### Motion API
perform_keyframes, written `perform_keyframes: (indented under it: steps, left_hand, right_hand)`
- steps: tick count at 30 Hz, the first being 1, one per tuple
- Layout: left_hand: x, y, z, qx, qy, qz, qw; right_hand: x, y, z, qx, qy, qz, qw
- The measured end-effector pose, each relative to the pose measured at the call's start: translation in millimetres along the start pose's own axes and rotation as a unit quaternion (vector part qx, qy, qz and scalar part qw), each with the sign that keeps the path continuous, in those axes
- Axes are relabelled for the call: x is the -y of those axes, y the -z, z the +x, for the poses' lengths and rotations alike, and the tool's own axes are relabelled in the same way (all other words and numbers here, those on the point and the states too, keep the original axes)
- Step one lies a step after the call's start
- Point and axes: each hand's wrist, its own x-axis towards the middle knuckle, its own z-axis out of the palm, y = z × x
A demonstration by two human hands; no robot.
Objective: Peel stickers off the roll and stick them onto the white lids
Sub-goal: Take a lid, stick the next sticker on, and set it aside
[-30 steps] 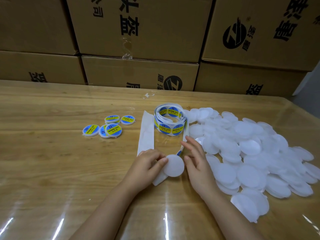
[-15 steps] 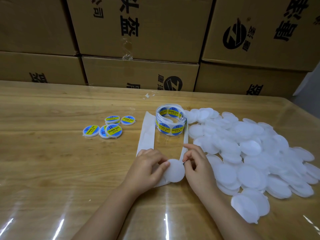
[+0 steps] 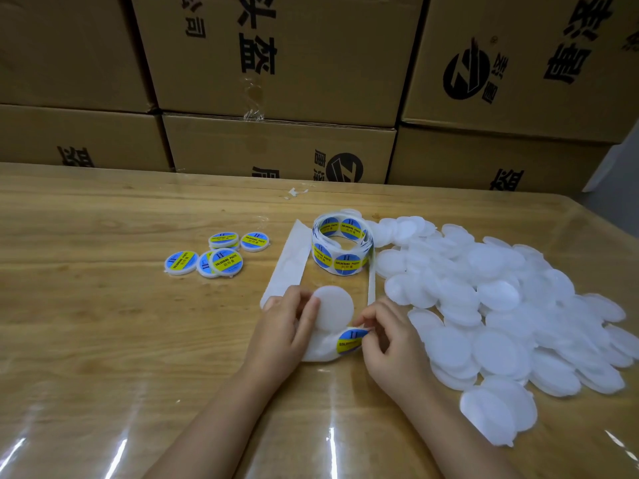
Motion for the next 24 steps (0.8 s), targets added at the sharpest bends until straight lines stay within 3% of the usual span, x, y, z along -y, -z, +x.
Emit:
perform_keyframes:
  steps: [5,9,13,24]
  left_hand:
    - [0.5,-0.6,1.3,-0.017,0.010,-0.007,1.000]
    - [-1.6,-1.0,1.3,-0.006,0.021,-0.030,0.999]
    - [1.3,-0.2,2.8,-0.027,0.045,-0.041,0.998]
    - [10.4,-3.0,8.7,-0.079,0.148,0.032,0.985]
  right_hand:
    - [7.3,-0.9,-4.0,0.048,0.072,0.015,0.996]
    - [2.6,-0.5,-3.0,0.036,0.039,-0.008,0.999]
    - [-0.8,-0.1,1.0,0.009,0.013,-0.100,0.995]
    - [4.4,3.6,-0.4,-0.013,0.065,-0.124,0.990]
